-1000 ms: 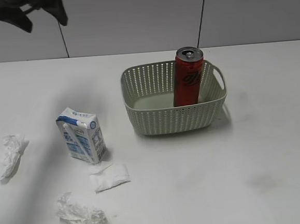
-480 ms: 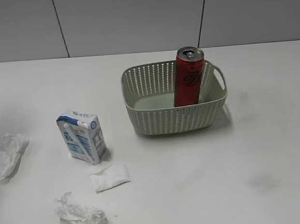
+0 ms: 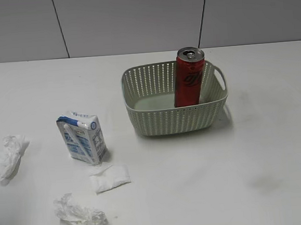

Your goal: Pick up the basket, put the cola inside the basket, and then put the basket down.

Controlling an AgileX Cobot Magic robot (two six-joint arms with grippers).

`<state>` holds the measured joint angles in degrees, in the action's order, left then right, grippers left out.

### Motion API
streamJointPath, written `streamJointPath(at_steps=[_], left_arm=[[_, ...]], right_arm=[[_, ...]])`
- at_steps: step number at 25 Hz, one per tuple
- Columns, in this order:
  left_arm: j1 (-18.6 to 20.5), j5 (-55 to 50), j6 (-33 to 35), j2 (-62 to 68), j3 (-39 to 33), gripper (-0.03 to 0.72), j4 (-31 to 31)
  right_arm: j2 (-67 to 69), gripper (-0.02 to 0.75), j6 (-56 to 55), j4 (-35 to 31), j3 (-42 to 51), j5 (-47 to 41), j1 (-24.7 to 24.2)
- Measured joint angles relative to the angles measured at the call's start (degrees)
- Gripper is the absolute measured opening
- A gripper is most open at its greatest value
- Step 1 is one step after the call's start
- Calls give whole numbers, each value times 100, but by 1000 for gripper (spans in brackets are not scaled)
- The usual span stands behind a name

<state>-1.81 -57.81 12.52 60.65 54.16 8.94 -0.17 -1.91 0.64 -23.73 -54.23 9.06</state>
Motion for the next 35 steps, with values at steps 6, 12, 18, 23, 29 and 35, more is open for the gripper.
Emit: streamJointPath(at_steps=[6, 12, 18, 23, 29, 35], left_arm=[[0, 72, -12, -2018, -1681, 594, 0], [0, -178, -519, -3631, -2449, 589, -297], [0, -187, -594, -4659, -2483, 586, -366], [0, -187, -604, -5358, -2520, 586, -373], [0, -203, -605, -6046, -2526, 586, -373], [0, -215, -611, -6092, -2526, 586, -380]], right_arm=[[0, 592, 0, 0, 0, 0, 0], [0, 592, 0, 0, 0, 0, 0], [0, 592, 0, 0, 0, 0, 0], [0, 592, 0, 0, 0, 0, 0], [0, 592, 0, -5, 0, 0, 0], [0, 592, 0, -32, 0, 0, 0]])
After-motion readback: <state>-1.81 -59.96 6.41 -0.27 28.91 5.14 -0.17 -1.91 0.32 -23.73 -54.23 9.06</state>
